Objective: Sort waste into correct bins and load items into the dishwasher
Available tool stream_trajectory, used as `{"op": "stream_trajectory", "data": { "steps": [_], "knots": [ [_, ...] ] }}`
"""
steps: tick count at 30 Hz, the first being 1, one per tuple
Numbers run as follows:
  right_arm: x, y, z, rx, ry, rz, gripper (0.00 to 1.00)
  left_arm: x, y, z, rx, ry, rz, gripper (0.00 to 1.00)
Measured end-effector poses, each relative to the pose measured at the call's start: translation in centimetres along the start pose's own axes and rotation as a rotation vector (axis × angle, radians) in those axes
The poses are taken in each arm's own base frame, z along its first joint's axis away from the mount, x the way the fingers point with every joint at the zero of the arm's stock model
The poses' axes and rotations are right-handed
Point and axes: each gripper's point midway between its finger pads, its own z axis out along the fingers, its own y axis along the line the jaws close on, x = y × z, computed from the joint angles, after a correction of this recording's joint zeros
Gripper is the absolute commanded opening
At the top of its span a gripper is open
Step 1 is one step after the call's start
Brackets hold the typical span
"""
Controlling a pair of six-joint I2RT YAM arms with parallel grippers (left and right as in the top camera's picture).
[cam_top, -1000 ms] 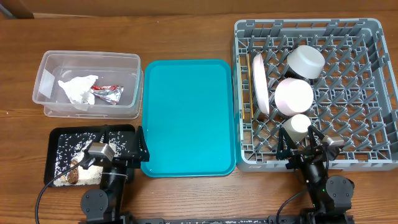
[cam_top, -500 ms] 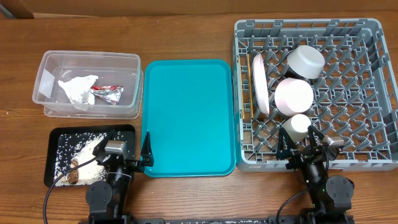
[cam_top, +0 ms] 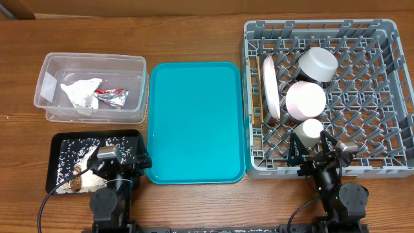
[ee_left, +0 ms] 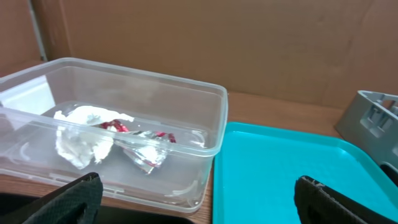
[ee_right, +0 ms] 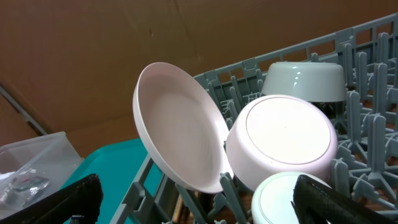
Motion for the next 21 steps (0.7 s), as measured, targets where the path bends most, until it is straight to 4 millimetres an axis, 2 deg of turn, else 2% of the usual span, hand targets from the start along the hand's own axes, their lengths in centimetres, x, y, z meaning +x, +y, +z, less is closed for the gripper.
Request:
{"op": "stream_trajectory", "data": {
  "steps": [21],
  "knots": [
    [0.00,-0.01,0.00,0.000,0.000,-0.001,1.00,0.00,0.26,0.00,-0.015,-0.001,-0.004,1.00]
  ]
}}
